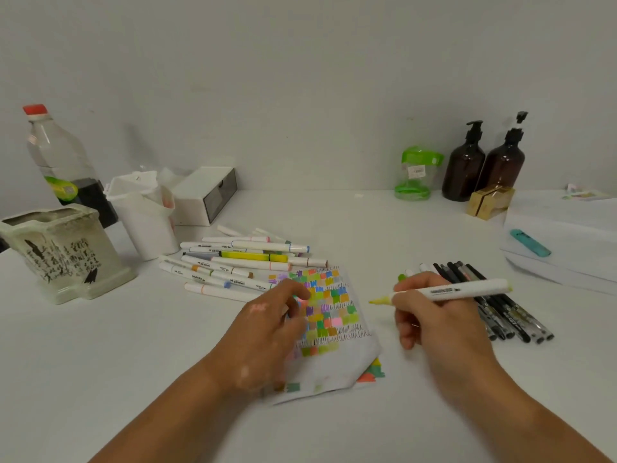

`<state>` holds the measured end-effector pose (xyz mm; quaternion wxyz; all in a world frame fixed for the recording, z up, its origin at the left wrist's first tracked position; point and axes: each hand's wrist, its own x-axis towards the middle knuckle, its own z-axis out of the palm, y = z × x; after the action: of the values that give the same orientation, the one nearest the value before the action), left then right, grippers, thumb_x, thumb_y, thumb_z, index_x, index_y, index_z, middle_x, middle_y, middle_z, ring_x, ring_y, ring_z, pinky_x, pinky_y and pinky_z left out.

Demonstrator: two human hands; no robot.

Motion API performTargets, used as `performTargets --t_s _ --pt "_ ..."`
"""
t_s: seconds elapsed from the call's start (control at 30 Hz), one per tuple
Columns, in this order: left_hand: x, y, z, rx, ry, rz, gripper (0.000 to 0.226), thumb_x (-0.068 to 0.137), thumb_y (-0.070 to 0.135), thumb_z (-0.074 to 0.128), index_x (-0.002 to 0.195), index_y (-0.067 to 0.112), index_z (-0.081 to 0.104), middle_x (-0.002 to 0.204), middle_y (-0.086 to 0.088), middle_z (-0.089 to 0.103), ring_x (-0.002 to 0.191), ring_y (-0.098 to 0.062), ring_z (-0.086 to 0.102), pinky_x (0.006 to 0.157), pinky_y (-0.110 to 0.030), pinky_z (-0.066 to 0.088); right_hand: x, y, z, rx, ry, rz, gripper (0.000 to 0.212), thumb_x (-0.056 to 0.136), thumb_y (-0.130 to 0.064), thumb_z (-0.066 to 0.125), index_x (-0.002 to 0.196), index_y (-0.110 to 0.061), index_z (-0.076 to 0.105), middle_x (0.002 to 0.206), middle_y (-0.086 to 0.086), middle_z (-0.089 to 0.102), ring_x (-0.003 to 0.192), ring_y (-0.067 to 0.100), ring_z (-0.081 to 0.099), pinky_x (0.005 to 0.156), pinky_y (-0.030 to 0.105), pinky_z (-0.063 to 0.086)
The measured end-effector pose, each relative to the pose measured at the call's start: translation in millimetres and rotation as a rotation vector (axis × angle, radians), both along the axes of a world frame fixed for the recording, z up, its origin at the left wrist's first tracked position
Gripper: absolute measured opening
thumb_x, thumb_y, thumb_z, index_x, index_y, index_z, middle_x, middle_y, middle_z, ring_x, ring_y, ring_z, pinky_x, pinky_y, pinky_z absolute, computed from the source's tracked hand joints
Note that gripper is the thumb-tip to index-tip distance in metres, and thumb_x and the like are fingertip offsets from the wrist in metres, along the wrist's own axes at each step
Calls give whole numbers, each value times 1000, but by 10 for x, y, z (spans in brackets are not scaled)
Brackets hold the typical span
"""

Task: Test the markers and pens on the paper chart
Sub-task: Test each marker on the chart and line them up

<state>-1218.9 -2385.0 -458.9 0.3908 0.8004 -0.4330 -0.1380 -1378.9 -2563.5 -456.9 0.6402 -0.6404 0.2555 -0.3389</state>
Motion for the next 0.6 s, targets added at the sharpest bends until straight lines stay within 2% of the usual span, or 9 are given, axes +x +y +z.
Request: performTargets --t_s 0.07,0.17,0.23,0.27,0.3,0.33,0.37,0.5,0.6 --pt "40 9 19 -124 164 101 24 99 13 43 102 33 55 92 15 64 91 -1 58 73 -17 46 -28 -47 13 80 -61 25 27 85 2 67 69 -20 68 57 8 57 48 17 51 41 25 43" --pt "87 21 19 -206 341 172 41 97 -5 43 98 31 62 101 12 71 93 -12 65 83 -34 55 -14 -41 6 101 -76 62 22 84 -2 70 70 -19 69 60 10 59 50 18 51 42 26 43" --pt "114 18 1 -302 475 149 37 93 -2 61 100 35 65 107 9 73 98 -15 72 88 -38 58 -8 -36 10 111 -83 69 17 83 -3 72 75 -17 71 62 11 60 52 18 53 44 26 44" --pt "117 13 17 -360 555 122 34 86 9 74 106 34 64 110 8 74 101 -18 73 88 -38 58 -8 -32 16 129 -95 82 16 83 -2 73 77 -17 72 63 11 61 53 19 54 45 26 45" --pt "127 9 22 -395 618 98 46 74 20 85 113 30 61 113 6 74 103 -20 73 87 -37 59 -9 -31 22 159 -109 100 16 84 -2 72 78 -16 72 64 12 61 55 19 55 46 26 46" --pt "128 1 31 -424 679 86 63 64 27 89 118 25 58 113 2 75 104 -22 72 84 -34 60 -6 -26 27 202 -123 121 15 85 -2 70 79 -15 73 66 12 62 56 19 56 47 27 47" --pt "133 -5 25 -443 716 79 70 60 29 89 120 19 55 112 -3 75 104 -25 72 81 -32 61 -3 -17 32 254 -138 141 15 86 -3 68 80 -14 74 67 14 63 56 20 58 47 27 47" --pt "75 -37 7 -432 769 42 43 78 19 71 114 3 53 106 -15 75 98 -32 73 75 -29 61 2 30 76 353 -180 192 3 74 -16 69 73 -16 72 66 18 63 53 22 57 44 29 46" --pt "44 -35 -19 -366 662 -53 24 87 20 65 107 8 65 101 -16 76 93 -32 74 76 -30 60 -8 42 90 276 -171 202 9 68 -23 75 72 -15 72 67 17 64 52 21 56 44 29 45"
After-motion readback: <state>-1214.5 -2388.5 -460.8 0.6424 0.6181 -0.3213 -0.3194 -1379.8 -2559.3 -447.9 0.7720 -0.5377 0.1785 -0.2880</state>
